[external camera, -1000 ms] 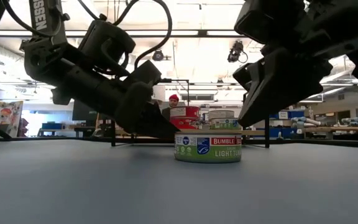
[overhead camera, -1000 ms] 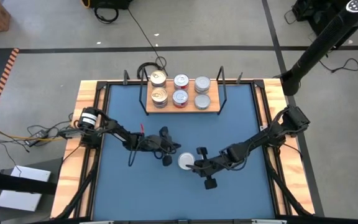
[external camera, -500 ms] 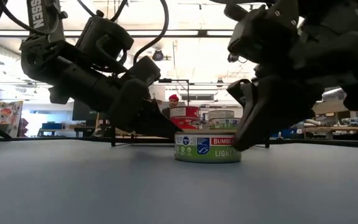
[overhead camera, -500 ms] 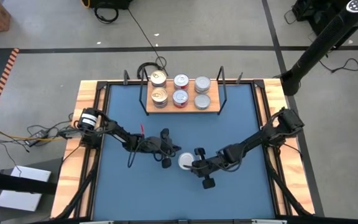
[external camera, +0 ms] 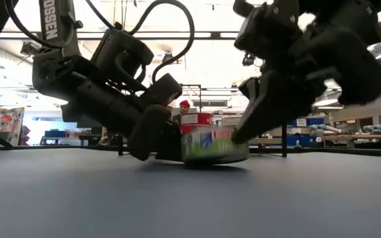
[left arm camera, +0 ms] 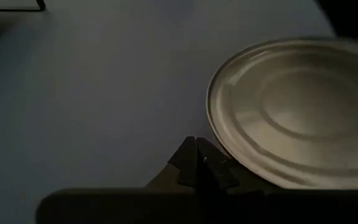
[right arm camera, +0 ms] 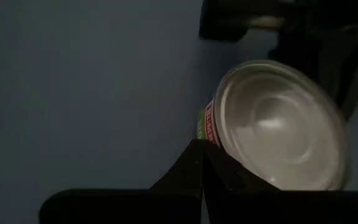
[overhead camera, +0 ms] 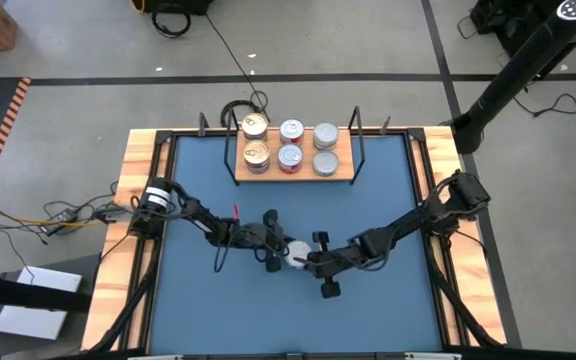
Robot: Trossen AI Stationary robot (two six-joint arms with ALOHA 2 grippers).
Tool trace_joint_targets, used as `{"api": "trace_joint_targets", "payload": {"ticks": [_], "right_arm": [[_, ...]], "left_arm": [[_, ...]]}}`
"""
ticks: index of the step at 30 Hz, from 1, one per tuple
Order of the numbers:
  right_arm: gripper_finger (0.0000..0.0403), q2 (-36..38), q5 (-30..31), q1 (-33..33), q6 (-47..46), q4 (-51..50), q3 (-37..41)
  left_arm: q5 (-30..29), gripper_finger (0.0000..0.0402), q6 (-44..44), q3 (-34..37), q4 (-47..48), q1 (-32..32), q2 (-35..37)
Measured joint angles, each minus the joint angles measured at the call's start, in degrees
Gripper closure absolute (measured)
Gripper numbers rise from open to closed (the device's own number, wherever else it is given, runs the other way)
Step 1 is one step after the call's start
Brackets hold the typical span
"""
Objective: Stack canned seafood by type on shelf
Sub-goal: Stack the white tuna can on the bottom white tuna can on the shelf
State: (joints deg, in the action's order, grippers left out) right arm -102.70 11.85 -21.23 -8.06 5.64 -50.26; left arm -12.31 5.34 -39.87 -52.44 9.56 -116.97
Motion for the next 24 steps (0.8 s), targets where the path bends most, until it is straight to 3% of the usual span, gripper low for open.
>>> {"api": "trace_joint_targets", "payload": {"ticks": [10,24], "right_arm": [[0.0393,5.4,0.6,1.1,-6.9,-0.1,0.0],[0.0387,5.8,-1.2,2.7,-16.5,-0.5,-0.1]], "left_arm": [[0.2,0.0398,-0.7,0.5,-0.1,0.1,0.3],[1.4,0.0398,-0.9,0.6,1.2,0.1,0.5]]}}
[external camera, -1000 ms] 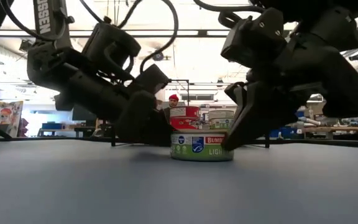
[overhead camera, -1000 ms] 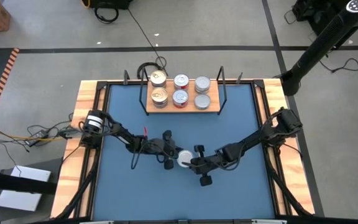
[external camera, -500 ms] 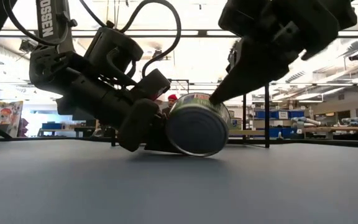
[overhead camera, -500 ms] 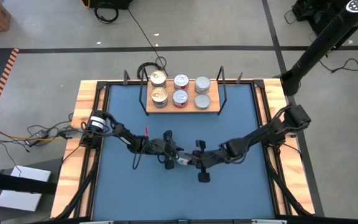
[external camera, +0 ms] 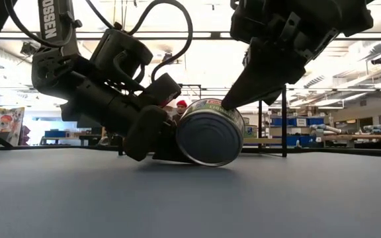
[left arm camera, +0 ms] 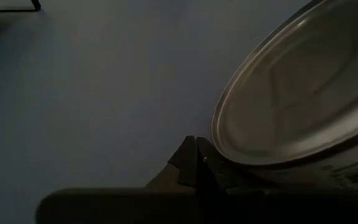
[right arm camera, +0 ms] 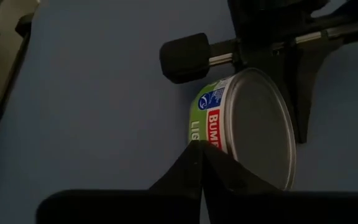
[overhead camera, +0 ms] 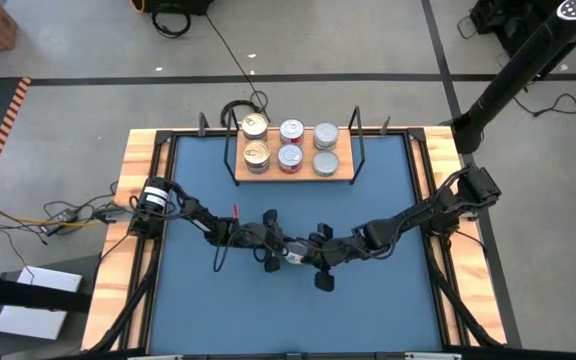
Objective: Stack canned seafood by type on shelf
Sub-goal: Stack the white tuna can on the bottom white tuna can on the shelf
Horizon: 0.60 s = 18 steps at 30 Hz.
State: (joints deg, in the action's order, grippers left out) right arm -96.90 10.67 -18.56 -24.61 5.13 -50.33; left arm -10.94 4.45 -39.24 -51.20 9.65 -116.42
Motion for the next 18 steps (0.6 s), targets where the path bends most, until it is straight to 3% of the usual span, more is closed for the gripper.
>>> {"api": "trace_joint_targets", "payload": {"ticks": [18], "right_arm": [[0.0387,2.6,-0.7,3.0,-5.9,-2.5,0.0]], "left_arm": [[1.8,0.0398,-0.9,0.0,3.1,0.0,0.7]]}}
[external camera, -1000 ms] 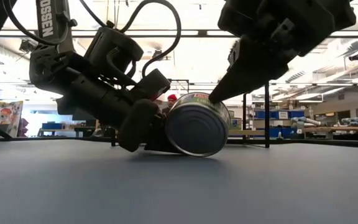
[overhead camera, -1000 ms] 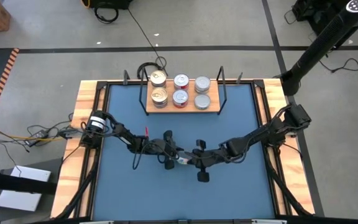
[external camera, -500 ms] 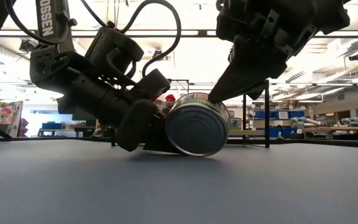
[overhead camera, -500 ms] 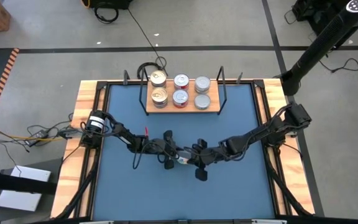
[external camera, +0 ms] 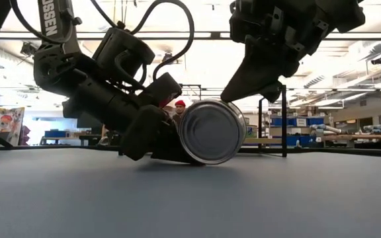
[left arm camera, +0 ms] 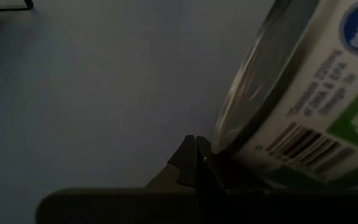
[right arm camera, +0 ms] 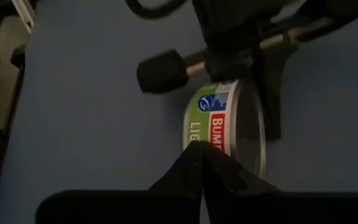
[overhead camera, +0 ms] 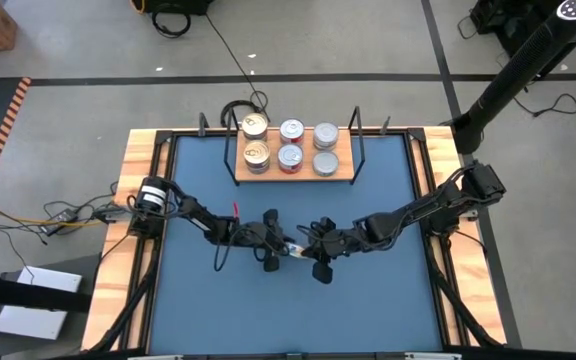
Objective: Stack canned seafood by type on shelf
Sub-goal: Stack the white tuna can on the bottom white tuna can on the shelf
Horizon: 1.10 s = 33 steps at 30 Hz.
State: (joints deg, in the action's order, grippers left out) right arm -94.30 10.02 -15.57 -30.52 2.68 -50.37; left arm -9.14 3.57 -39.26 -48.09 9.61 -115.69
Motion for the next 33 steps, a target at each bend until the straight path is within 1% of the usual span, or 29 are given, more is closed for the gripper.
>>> {"api": "trace_joint_targets", "payload": {"ticks": [3,7,14,21,29,33], "right_arm": [[0.0388,-0.1,-0.5,0.0,0.1,-1.6,0.0],[0.0382,-0.1,-1.7,0.0,0.6,-2.4,0.0],[0.0362,-0.1,-2.1,0.0,1.1,-2.6,0.0],[0.0338,1.4,-2.2,0.0,5.0,-4.7,0.1],[0.0308,3.4,1.6,0.0,6.8,-8.8,0.1],[0.0287,3.5,3.5,0.0,7.8,-9.2,0.1]], "left_arm": [[0.0,0.0398,-0.4,0.1,2.2,0.0,0.9],[-0.3,0.0398,-0.4,0.1,2.2,-0.1,0.9],[0.1,0.0398,-0.2,0.1,2.6,0.2,0.9],[0.5,0.0398,-0.2,0.1,3.4,0.2,0.8],[0.9,0.0398,-0.3,0.1,4.3,0.2,0.9],[0.8,0.0398,-0.3,0.1,4.3,0.2,0.9]]}}
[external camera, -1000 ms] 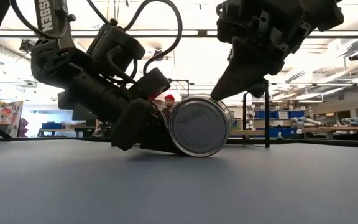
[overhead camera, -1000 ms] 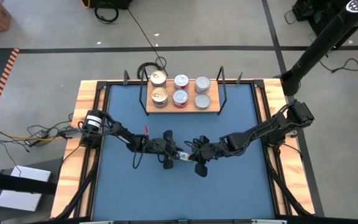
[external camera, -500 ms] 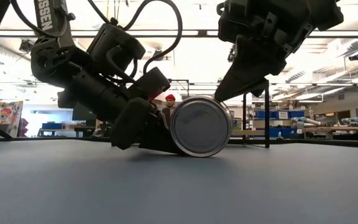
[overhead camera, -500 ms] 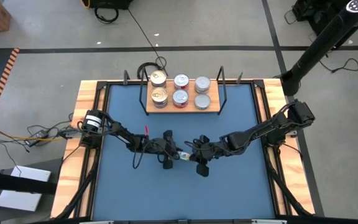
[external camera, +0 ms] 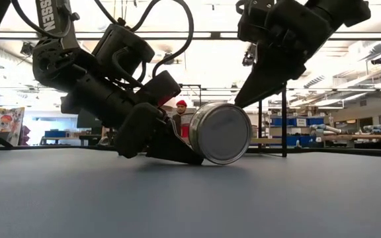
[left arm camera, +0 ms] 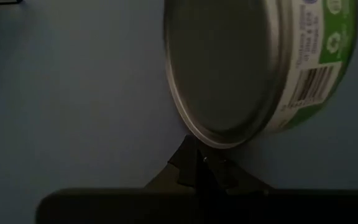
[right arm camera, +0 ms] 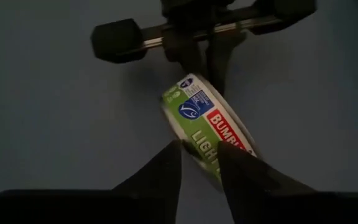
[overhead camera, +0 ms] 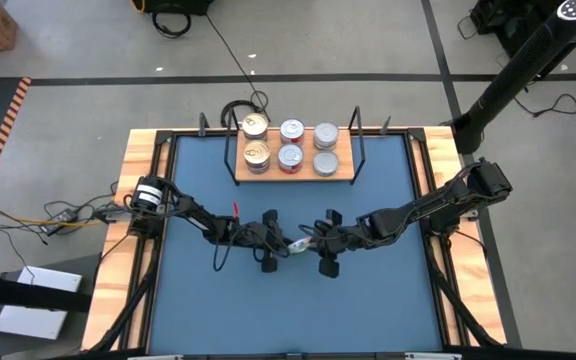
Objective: Stack canned seafood by type on shelf
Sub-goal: Stack the white tuna can on the bottom white tuna can on the shelf
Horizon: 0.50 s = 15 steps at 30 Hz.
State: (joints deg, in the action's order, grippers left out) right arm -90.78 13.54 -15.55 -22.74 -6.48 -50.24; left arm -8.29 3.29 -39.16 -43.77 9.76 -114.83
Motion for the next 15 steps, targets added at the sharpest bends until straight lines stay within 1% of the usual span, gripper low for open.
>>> {"api": "trace_joint_targets", "payload": {"ticks": [5,15], "right_arm": [[0.0259,0.0,2.7,0.0,1.8,-0.2,0.0],[0.0206,0.0,2.4,-0.2,5.2,-0.5,0.0]], "left_arm": [[-0.1,0.0398,0.0,0.0,0.0,0.0,0.0],[-0.4,0.0398,-0.1,0.0,-0.2,0.0,-0.1]]}}
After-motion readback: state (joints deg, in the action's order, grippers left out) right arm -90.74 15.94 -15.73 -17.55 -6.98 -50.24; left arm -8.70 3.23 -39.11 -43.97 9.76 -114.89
